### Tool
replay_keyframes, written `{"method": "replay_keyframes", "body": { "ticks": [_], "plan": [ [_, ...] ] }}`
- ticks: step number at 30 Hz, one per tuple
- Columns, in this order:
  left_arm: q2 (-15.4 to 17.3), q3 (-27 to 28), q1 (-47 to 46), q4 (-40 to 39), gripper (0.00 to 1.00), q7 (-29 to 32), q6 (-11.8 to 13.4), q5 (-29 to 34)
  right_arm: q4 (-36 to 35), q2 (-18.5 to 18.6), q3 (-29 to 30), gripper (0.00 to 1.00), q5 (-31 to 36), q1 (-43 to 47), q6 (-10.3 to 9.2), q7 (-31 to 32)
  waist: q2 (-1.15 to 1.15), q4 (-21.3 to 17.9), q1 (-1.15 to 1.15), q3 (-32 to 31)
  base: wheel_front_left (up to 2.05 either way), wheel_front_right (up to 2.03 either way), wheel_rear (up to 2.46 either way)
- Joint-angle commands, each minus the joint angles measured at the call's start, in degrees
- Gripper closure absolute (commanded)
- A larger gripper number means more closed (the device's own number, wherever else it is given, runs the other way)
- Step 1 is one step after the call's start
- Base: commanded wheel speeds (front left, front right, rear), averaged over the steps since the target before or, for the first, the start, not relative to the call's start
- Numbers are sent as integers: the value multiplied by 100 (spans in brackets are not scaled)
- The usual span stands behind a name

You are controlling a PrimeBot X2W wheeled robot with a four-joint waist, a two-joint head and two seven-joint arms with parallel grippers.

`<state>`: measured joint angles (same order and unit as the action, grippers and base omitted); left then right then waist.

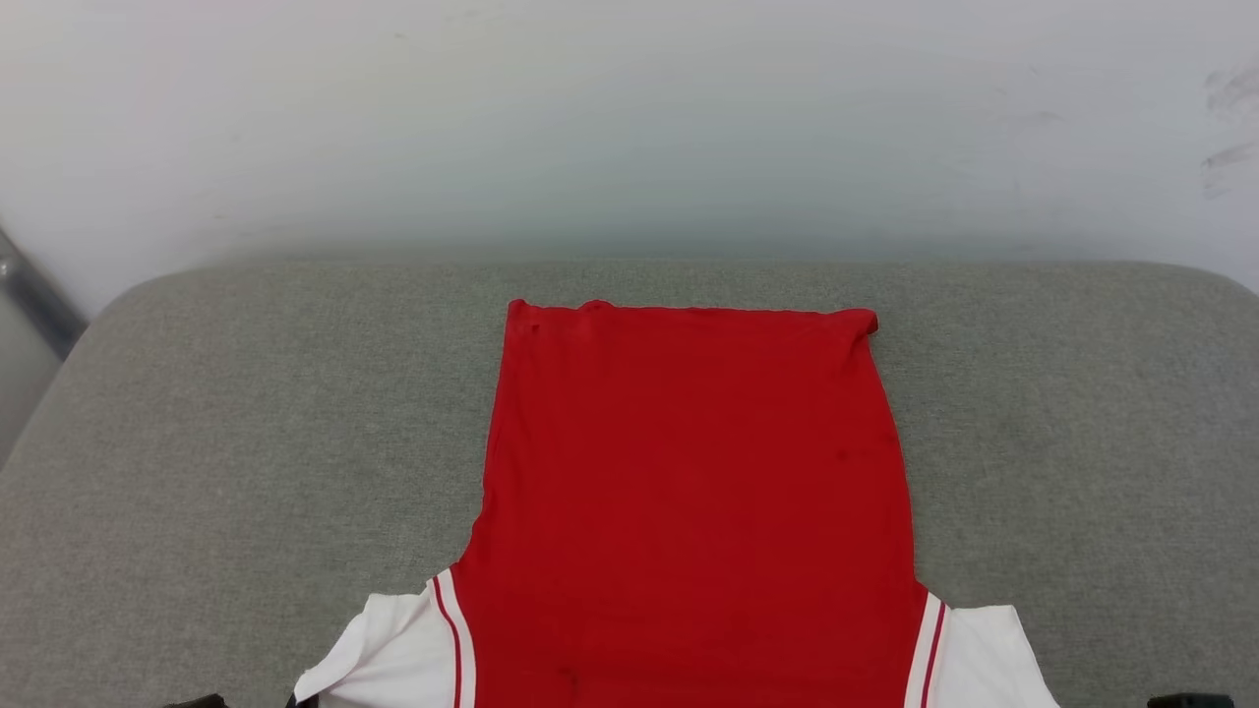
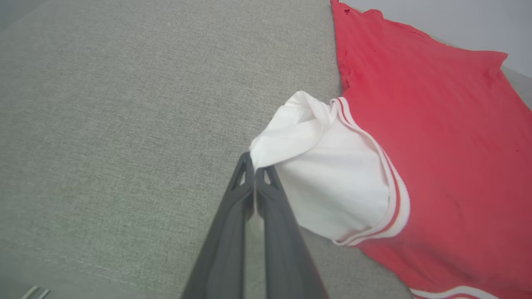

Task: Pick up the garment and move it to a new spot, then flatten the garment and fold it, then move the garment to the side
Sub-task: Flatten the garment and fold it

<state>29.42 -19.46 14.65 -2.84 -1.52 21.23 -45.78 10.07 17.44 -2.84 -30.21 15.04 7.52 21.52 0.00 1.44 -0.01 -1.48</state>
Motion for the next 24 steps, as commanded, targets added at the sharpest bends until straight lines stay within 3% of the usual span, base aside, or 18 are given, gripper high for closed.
{"method": "replay_keyframes", "body": {
  "ticks": [1, 6, 10, 18, 24],
  "plan": [
    [-23, -10, -96, -36, 100, -30, -4, 38, -168, -39, 95, 0, 90, 5, -6, 40, 0, 24, 1, 23, 0, 0, 0],
    [-33, -146, -360, -147, 100, -104, -91, 206, -820, -361, 663, 0, 443, -425, -5, 91, 0, 97, 1, 184, 0, 0, 0],
    [-94, -266, -708, -313, 100, -155, -144, 381, -815, -434, 1095, 0, 573, -1216, -4, -21, 0, 219, 1, 588, 0, 0, 0],
    [-385, -577, -1610, -649, 100, -320, -253, 800, 472, -60, 1293, 0, 343, -3708, -5, 352, 0, 612, 1, 1611, 0, 0, 0],
    [-650, -857, -2288, -731, 100, -390, -458, 1008, 1555, 460, 1195, 0, 299, -5316, -4, 1374, 0, 1133, 1, 2244, 0, 0, 0]
  ]
}}
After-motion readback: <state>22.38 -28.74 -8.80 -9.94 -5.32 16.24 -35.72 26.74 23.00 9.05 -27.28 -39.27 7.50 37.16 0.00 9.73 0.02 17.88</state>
